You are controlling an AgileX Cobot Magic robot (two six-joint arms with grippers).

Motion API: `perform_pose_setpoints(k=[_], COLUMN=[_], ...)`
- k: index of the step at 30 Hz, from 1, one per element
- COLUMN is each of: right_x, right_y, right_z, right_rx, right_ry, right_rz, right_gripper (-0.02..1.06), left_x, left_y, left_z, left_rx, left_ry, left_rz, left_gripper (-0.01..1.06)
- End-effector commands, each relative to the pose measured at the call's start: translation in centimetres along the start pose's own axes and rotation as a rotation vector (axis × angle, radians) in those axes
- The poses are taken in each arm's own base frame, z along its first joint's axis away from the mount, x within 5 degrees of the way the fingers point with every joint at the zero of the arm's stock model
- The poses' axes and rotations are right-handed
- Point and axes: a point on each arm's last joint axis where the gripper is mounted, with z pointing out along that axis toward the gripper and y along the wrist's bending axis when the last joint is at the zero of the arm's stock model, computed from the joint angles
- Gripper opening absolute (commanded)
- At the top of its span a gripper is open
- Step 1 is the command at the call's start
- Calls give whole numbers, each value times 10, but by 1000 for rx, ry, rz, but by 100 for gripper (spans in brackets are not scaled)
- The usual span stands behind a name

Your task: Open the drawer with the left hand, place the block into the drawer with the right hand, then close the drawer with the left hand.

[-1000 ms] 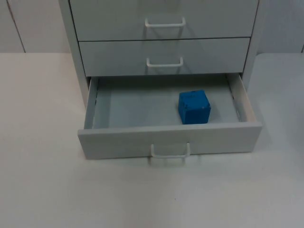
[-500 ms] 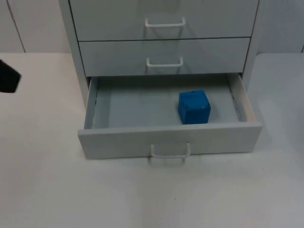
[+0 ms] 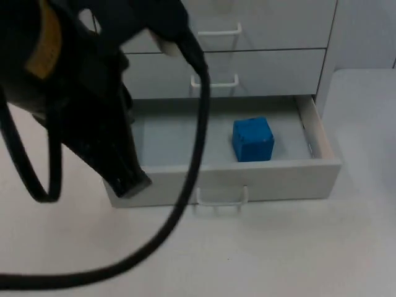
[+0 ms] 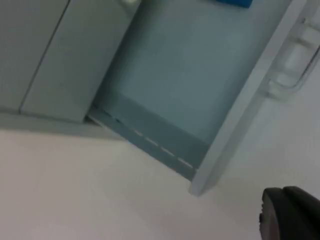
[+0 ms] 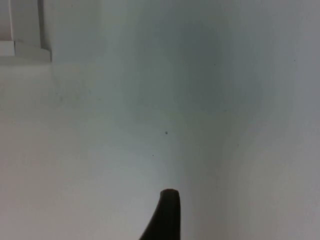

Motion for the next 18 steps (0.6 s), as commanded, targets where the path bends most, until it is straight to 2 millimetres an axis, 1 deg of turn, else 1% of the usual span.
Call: perform_pose_setpoints(k=[1, 2, 6, 7, 11, 12, 15, 17, 18], right_x=[0, 0, 0, 0, -1, -1, -1, -1, -1], right_y=[-2, -2, -2, -2, -2, -2, -2, -2, -2], right_z=[-2, -2, -2, -2, -2, -2, -2, -2, -2], right_rx=[10, 10, 11, 11, 11, 11, 11, 11, 11], right_ry=[-17, -17, -22, -22, -25, -25, -25, -25, -25], right_rz=[-1, -1, -3, -3, -3, -3, -3, -3, -3], right_gripper=[75, 75, 75, 75, 75, 75, 75, 75, 75], left_x=[-13, -13, -23, -23, -31, -31, -34, -33, -33], left_y=[-18, -18, -41, -41, -63, -63, -81, -87, -87], left_z=[15, 15, 38, 38, 57, 57, 69, 81, 81], left_rx=[-53, -53, -100, -100, -146, -146, -160, -166, -166], left_ry=[-26, -26, -33, -33, -78, -78, -106, -106, -106], left_rz=[101, 101, 222, 222, 326, 326, 405, 427, 427], left_gripper=[0, 0, 0, 0, 0, 0, 0, 0, 0])
